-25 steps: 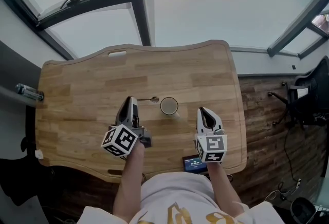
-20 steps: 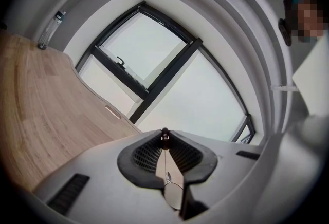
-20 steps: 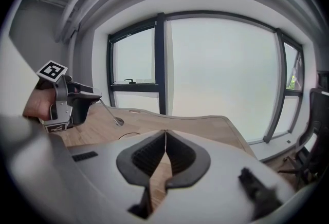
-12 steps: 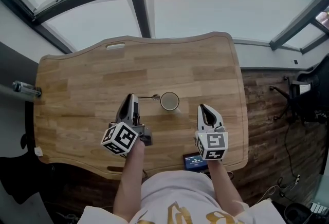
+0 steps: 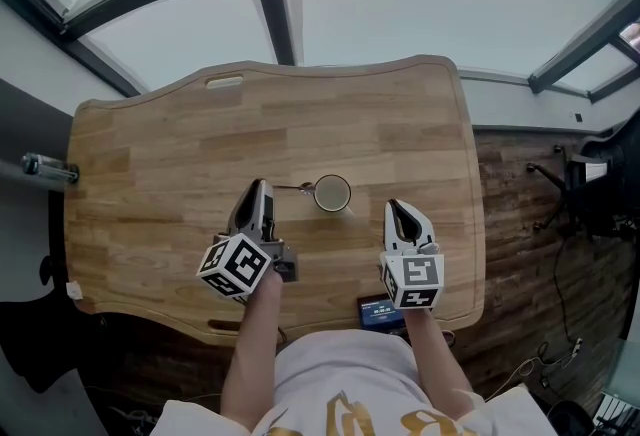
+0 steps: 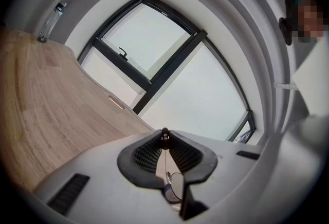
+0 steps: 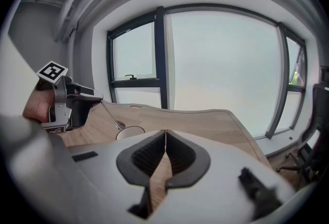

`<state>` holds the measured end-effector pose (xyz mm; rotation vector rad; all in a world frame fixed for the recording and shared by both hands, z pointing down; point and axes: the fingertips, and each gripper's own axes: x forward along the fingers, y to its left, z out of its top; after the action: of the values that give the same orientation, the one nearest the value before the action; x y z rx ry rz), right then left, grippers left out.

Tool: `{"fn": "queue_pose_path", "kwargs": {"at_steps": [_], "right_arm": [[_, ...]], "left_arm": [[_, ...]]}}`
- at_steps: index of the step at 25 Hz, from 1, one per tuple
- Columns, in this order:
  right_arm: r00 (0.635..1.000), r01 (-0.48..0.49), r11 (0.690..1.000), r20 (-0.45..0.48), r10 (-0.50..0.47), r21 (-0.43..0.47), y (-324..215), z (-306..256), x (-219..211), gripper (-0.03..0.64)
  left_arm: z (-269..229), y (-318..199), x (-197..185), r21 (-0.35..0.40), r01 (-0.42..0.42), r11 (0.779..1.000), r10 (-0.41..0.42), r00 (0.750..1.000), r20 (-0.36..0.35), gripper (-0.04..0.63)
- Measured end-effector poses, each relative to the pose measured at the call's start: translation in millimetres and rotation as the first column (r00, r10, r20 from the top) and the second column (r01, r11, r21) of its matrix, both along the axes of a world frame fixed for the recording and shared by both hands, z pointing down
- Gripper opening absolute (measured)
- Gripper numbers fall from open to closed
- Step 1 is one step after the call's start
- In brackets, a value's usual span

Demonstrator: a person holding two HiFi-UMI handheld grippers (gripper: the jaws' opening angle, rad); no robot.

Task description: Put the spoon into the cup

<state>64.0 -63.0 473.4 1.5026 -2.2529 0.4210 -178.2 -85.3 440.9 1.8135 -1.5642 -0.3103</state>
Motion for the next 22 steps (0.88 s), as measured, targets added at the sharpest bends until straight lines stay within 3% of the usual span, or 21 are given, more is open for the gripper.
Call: {"fn": "queue_pose_path", "kwargs": {"at_steps": [22], "right_arm": [[1.0,0.0,1.0,-0.002,0.0,-0.011,-1.4,4.5,1.5,0.032]], "left_arm": [[7.1,-2.2,10.8,-0.014,-0.045,0.999,0.045,0.999,0.029,0.051]]}}
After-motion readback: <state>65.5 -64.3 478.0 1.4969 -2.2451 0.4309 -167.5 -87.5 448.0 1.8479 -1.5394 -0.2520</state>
